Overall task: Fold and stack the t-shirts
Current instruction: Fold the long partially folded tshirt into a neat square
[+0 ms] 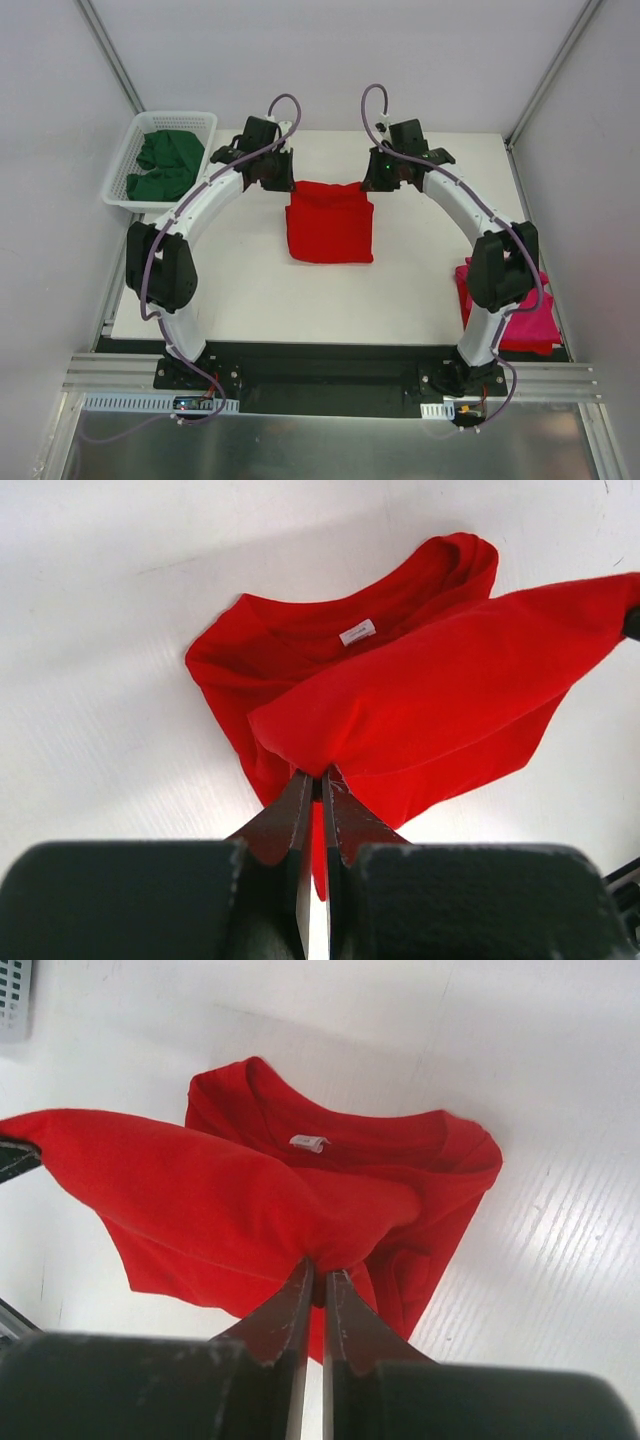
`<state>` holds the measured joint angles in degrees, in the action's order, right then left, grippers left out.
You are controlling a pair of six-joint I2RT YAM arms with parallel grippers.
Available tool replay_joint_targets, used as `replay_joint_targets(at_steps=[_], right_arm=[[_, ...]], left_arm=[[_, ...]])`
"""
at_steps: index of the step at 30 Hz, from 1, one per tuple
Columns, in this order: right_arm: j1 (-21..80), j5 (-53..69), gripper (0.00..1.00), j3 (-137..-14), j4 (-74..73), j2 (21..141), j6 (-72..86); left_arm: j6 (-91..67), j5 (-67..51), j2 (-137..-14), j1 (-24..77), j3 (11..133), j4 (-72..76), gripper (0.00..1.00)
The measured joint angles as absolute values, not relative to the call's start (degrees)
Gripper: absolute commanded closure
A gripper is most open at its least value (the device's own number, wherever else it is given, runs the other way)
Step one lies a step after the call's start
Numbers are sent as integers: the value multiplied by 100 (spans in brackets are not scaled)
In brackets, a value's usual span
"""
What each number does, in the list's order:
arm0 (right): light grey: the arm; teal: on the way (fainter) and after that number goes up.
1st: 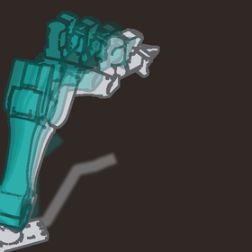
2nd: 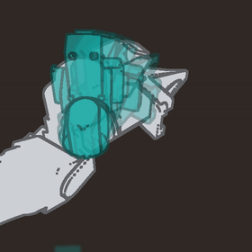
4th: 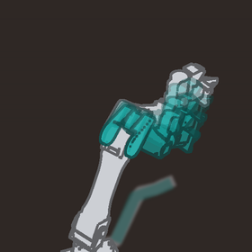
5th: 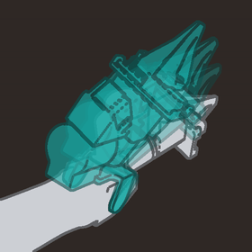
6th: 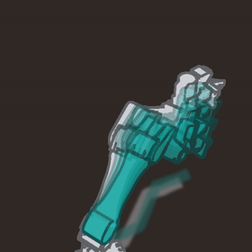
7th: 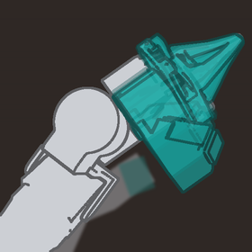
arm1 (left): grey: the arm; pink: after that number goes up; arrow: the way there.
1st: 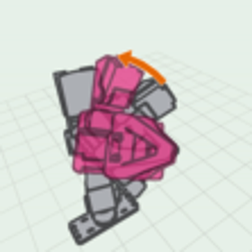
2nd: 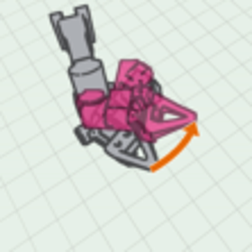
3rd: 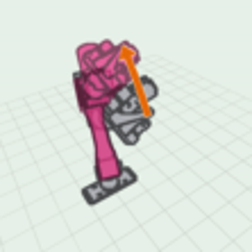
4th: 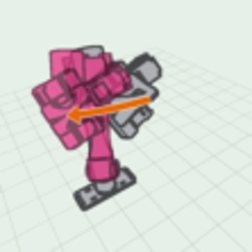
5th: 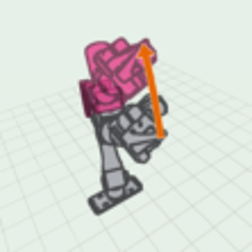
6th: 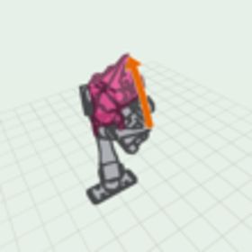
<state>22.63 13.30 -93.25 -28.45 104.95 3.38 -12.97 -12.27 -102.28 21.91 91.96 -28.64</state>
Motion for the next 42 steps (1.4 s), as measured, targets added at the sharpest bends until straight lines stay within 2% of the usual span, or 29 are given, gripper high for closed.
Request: replay_joint_targets(at_steps=[42], right_arm=[[2001,1599,99,-10219,-2770,12027,239]], left_arm=[[-976,-1457,-11747,2086,10175,-3009,100]])
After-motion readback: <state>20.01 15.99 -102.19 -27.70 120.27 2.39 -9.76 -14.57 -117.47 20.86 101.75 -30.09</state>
